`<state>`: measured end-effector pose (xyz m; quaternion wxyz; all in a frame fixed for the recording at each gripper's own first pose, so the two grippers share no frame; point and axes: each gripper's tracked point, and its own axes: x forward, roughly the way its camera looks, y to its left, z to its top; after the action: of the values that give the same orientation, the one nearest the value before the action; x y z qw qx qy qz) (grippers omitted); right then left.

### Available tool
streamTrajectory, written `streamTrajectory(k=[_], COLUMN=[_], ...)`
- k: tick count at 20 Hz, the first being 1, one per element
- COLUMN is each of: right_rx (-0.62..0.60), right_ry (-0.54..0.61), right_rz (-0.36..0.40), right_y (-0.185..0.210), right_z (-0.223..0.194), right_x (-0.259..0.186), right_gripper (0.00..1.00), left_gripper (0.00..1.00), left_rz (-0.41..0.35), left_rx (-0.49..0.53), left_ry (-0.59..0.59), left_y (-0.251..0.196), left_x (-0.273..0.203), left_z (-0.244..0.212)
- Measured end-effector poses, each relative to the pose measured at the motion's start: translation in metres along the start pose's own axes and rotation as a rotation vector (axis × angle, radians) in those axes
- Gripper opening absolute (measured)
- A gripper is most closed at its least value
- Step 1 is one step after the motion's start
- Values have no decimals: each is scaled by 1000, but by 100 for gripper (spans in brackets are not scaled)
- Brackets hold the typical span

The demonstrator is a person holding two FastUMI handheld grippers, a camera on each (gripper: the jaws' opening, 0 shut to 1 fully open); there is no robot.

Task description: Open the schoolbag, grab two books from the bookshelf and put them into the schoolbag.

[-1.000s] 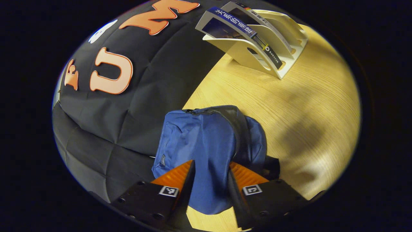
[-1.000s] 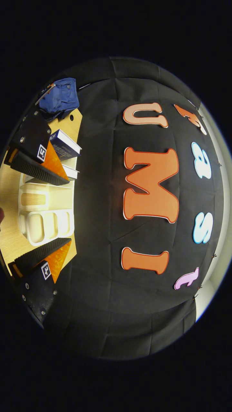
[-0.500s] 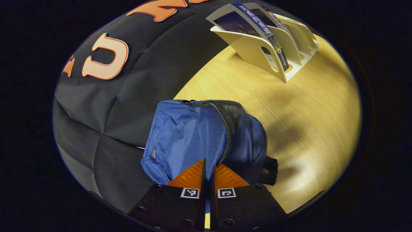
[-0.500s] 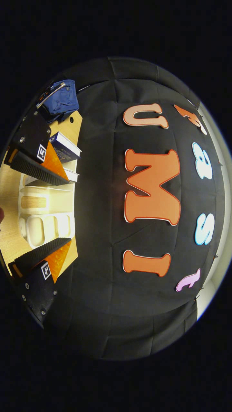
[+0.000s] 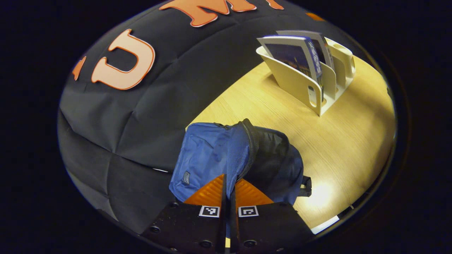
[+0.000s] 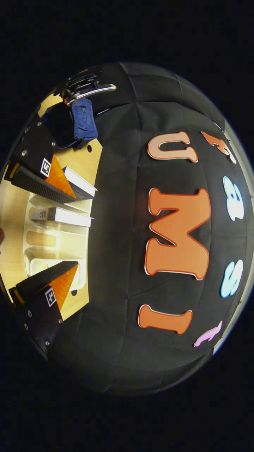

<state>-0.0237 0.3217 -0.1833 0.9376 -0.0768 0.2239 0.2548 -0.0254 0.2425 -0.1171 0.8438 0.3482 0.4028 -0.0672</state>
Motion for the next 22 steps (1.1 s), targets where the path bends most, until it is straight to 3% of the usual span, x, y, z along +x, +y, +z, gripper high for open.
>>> streamTrajectory(k=[4, 11, 14, 19, 22], right_rx=[-11, -33, -5, -30, 17], right_ry=[41, 114, 190, 281, 382], right_rz=[52, 108, 165, 144, 179], right_y=[27, 62, 85, 93, 110], right_z=[9, 12, 4, 0, -14], right_x=[13, 30, 39, 65, 80], right_gripper=[97, 97, 97, 97, 97], left_gripper=[5, 5, 5, 5, 5], left_rz=[2, -75, -77, -101, -99], left_rx=[11, 15, 25, 30, 16], left_ry=[-29, -46, -55, -69, -89], left_y=[41, 81, 93, 94, 93], left_x=[-12, -14, -15, -13, -12], left_z=[21, 39, 47, 53, 56])
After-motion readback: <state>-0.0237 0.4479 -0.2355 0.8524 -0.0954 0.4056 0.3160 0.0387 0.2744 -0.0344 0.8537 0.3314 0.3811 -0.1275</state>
